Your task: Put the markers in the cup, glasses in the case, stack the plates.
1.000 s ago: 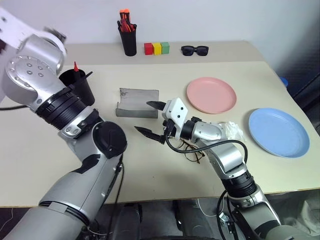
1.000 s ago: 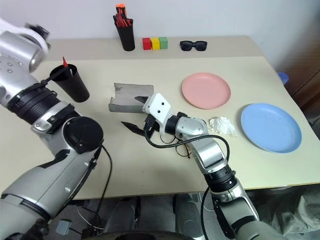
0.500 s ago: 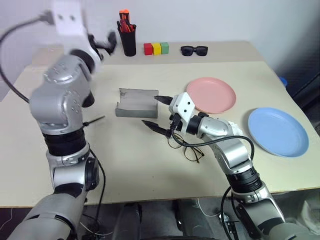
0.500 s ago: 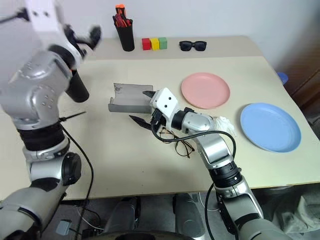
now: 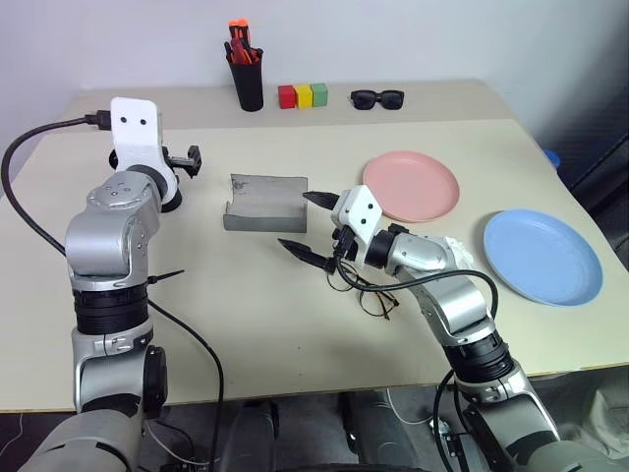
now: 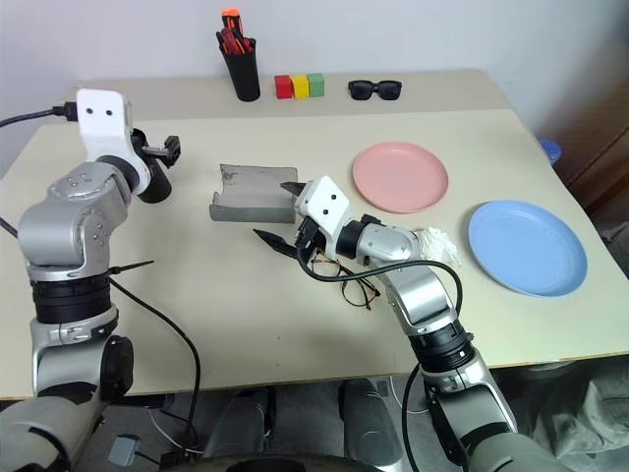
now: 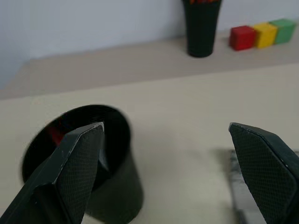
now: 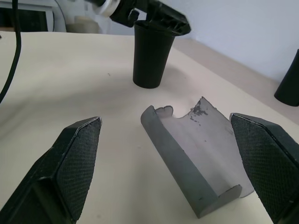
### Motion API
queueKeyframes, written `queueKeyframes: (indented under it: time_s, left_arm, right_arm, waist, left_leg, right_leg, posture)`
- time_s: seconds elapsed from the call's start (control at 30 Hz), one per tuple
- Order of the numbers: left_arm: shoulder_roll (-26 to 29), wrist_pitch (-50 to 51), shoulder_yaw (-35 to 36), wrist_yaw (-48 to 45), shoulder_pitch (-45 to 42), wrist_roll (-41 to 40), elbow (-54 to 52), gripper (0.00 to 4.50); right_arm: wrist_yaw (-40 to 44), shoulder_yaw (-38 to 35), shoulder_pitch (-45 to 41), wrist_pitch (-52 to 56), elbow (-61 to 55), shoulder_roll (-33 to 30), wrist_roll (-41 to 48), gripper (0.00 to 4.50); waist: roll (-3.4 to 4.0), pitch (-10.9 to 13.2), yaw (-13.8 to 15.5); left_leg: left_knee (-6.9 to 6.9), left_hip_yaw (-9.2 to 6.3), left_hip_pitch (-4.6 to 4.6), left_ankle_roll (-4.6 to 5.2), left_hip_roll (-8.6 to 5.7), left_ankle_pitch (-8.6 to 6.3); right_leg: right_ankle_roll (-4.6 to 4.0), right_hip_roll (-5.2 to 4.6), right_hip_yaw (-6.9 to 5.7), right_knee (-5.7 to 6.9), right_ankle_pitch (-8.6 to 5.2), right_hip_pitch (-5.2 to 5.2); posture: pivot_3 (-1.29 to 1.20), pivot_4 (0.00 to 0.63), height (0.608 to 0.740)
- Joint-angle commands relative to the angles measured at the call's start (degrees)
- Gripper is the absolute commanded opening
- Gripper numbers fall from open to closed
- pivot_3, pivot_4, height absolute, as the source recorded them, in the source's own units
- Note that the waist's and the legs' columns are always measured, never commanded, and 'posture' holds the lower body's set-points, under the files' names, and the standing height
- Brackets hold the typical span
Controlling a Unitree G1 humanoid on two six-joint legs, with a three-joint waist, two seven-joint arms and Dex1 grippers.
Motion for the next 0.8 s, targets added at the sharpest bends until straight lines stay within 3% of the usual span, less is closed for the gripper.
queueKeyframes:
  time_s: [0.03, 0.17, 0.27, 0.4, 0.5, 0.8]
  left_arm:
    - [1.2, -3.5, 2.0, 0.2, -1.0, 0.9, -1.0, 4.42]
    - [-0.1, -4.7, -0.7, -3.1, -0.4, -0.8, -3.7, 4.42]
    - [1.4, -5.1, -7.1, -9.6, 1.4, -1.1, -5.1, 4.42]
    - [7.1, -6.8, -13.7, -22.2, 3.9, -2.5, -2.8, 4.42]
    - [11.5, -10.6, -18.8, -29.1, 2.5, -0.2, 2.0, 4.42]
    - [11.9, -23.0, -28.1, -51.8, -10.2, 2.3, 28.1, 4.42]
  right_arm:
    - [-0.1, 0.2, 0.2, -0.7, -2.3, 0.4, 0.3, 4.50]
    - [0.1, 0.0, 0.3, -0.5, -2.5, 0.0, 0.3, 4.50]
    - [3.0, -1.5, -0.4, 1.4, -3.7, -2.6, 2.4, 4.50]
    - [12.2, -2.6, 0.5, 4.9, -8.0, -11.4, 6.7, 4.50]
    - [14.4, -4.5, 0.4, 5.7, -8.1, -15.6, 8.1, 4.50]
    - [20.6, -7.2, 2.7, 7.9, -9.5, -25.4, 10.6, 4.50]
  waist:
    - [0.00, 0.0, 0.1]
    - [0.00, 0.0, 0.3]
    - [0.00, 0.0, 0.9]
    - [0.02, 0.0, 1.0]
    - [0.02, 0.0, 0.9]
    - [0.02, 0.0, 1.2]
  left_leg:
    - [0.00, 0.00, 0.00, 0.00, 0.00, 0.00]
    - [0.00, 0.00, 0.00, 0.00, 0.00, 0.00]
    - [0.00, 0.01, -0.01, 0.00, -0.01, 0.00]
    - [-0.01, 0.03, -0.01, 0.00, -0.01, 0.00]
    - [-0.01, 0.03, 0.00, 0.01, 0.02, -0.01]
    - [0.02, 0.05, -0.07, 0.09, 0.00, -0.05]
  right_leg:
    - [0.00, 0.00, 0.00, 0.00, 0.00, 0.00]
    - [0.00, -0.01, 0.00, 0.00, 0.00, 0.00]
    - [0.00, -0.02, 0.00, -0.01, 0.00, 0.00]
    - [-0.01, -0.02, 0.00, -0.05, -0.01, 0.00]
    - [-0.02, 0.04, 0.00, -0.04, -0.02, 0.00]
    - [-0.02, 0.00, 0.00, -0.13, -0.10, 0.02]
  posture:
    - [0.00, 0.150, 0.740]
    - [0.00, 0.150, 0.740]
    - [0.00, 0.150, 0.740]
    - [0.00, 0.150, 0.740]
    - [0.00, 0.150, 0.740]
    - [0.00, 0.150, 0.740]
